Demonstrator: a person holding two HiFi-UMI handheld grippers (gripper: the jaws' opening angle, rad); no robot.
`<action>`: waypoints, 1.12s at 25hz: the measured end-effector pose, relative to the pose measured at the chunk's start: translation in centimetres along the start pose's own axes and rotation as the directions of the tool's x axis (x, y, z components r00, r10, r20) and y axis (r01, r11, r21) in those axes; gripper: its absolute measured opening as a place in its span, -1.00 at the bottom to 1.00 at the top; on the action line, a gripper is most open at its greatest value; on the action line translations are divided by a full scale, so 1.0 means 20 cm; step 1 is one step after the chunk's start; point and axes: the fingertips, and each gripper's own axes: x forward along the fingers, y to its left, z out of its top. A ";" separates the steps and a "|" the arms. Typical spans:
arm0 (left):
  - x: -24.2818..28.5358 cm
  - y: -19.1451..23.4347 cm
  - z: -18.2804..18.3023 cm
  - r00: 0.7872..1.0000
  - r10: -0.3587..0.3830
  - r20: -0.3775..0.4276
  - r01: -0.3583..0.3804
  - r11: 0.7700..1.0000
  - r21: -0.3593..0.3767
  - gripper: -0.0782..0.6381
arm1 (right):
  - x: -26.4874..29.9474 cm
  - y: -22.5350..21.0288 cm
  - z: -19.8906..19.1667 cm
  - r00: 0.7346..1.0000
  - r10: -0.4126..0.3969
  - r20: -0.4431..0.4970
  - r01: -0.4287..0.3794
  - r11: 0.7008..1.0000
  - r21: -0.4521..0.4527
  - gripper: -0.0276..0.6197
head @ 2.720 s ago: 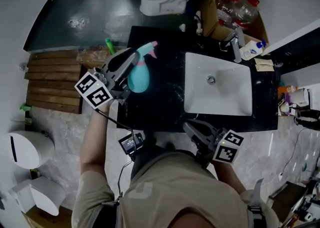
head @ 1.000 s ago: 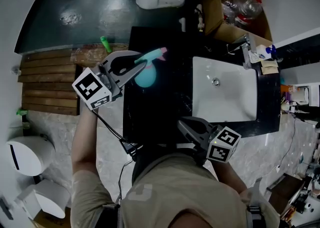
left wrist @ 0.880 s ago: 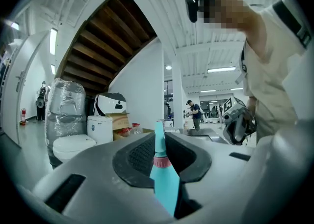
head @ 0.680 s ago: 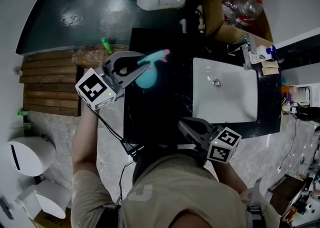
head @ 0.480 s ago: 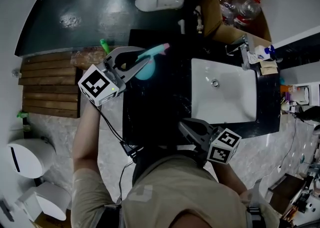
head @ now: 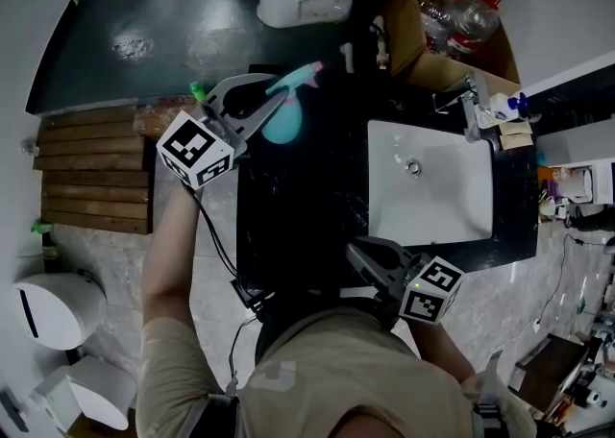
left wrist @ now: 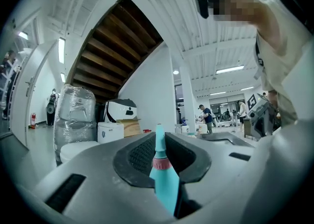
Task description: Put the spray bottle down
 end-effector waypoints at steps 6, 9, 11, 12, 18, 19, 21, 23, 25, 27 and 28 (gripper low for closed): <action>0.03 0.11 0.00 0.999 0.048 0.016 -0.048 0.999 0.015 -0.61 | 0.01 -0.02 -0.01 1.000 -0.015 -0.010 0.015 1.000 0.005 -0.85; 0.05 0.15 0.01 0.997 0.070 0.013 -0.070 0.997 0.035 -0.61 | 0.02 -0.02 -0.01 1.000 -0.019 -0.016 0.019 1.000 0.004 -0.85; 0.05 0.18 0.01 0.997 0.081 0.016 -0.082 0.996 0.044 -0.61 | 0.03 -0.02 0.00 1.000 -0.021 -0.017 0.021 1.000 0.005 -0.85; 0.06 0.19 0.02 0.996 0.085 0.023 -0.086 0.995 0.041 -0.61 | 0.03 -0.03 0.00 1.000 -0.021 -0.017 0.021 1.000 0.006 -0.85; 0.10 0.21 0.05 0.993 0.085 0.085 -0.087 0.996 0.018 -0.61 | 0.06 -0.03 -0.01 0.999 -0.022 -0.024 0.022 1.000 -0.007 -0.85; 0.11 0.21 0.04 0.992 0.083 0.090 -0.084 0.996 0.011 -0.61 | 0.07 -0.03 -0.01 0.999 -0.025 -0.027 0.025 1.000 -0.014 -0.85; 0.11 0.20 0.03 0.992 0.080 0.101 -0.080 0.997 -0.003 -0.61 | 0.09 -0.04 -0.01 0.999 -0.035 -0.030 0.034 0.999 -0.037 -0.85; 0.10 0.20 0.03 0.991 0.080 0.112 -0.079 0.997 -0.011 -0.61 | 0.11 -0.05 0.02 0.998 -0.049 -0.029 0.046 0.996 -0.077 -0.85; 0.08 0.19 0.03 0.991 0.074 0.115 -0.073 0.997 -0.010 -0.60 | 0.14 -0.07 0.06 0.998 -0.059 -0.024 0.055 0.989 -0.137 -0.85; 0.04 0.18 0.02 0.992 0.064 0.110 -0.063 0.998 -0.008 -0.60 | 0.20 -0.09 0.10 0.997 -0.072 -0.023 0.066 0.975 -0.212 -0.85; 0.02 0.17 0.01 0.993 0.058 0.106 -0.058 0.998 -0.007 -0.60 | 0.23 -0.10 0.12 0.996 -0.080 -0.027 0.071 0.965 -0.251 -0.85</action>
